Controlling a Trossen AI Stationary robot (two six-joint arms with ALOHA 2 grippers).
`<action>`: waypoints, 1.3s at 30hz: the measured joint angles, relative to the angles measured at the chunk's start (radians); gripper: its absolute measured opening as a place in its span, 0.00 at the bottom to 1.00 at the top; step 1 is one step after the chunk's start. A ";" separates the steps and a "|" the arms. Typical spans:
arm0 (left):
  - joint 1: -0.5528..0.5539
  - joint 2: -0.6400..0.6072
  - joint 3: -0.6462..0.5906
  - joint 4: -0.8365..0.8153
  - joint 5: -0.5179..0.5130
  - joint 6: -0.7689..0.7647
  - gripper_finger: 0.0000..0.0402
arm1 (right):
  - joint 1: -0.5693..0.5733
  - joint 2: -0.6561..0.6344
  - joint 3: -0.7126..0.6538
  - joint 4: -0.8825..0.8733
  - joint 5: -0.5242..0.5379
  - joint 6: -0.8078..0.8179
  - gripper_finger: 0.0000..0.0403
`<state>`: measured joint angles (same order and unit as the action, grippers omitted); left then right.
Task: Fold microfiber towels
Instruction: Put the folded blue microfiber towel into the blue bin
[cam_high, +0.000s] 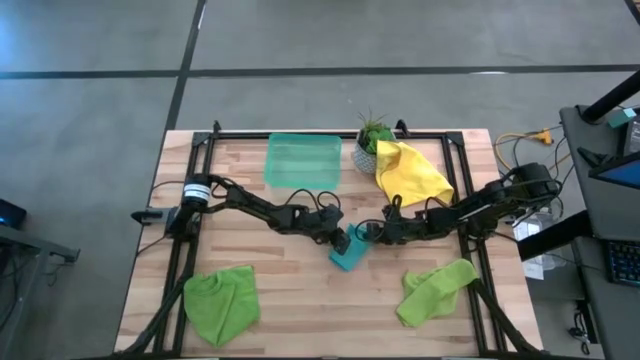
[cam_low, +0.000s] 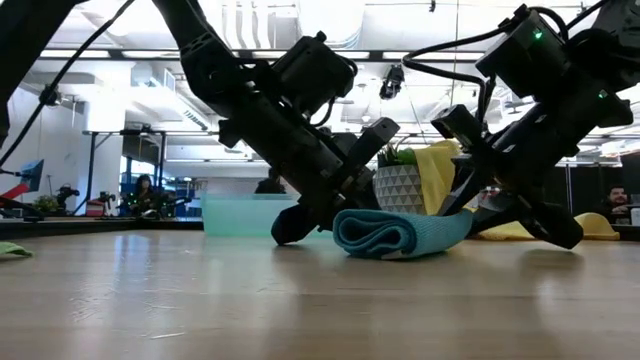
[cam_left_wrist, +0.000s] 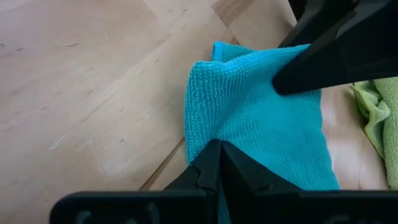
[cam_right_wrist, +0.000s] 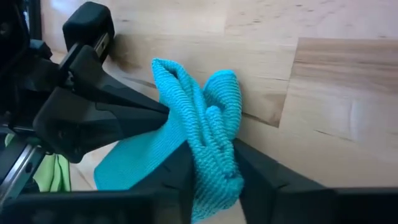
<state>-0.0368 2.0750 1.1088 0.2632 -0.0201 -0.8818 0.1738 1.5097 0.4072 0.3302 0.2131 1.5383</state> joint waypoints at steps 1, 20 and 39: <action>0.000 0.000 0.000 0.000 0.000 0.001 0.00 | 0.000 0.000 0.000 0.002 0.002 -0.005 0.18; 0.030 -0.222 -0.036 0.051 -0.041 0.215 0.32 | -0.002 -0.008 0.000 0.152 0.027 -0.168 0.05; 0.092 -0.919 -0.234 -0.434 -0.310 0.168 0.47 | -0.354 -0.051 0.329 0.103 -0.536 -0.859 0.04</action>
<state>0.0547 1.1561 0.8744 -0.1704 -0.3306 -0.7135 -0.1801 1.4582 0.7364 0.4334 -0.3229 0.6789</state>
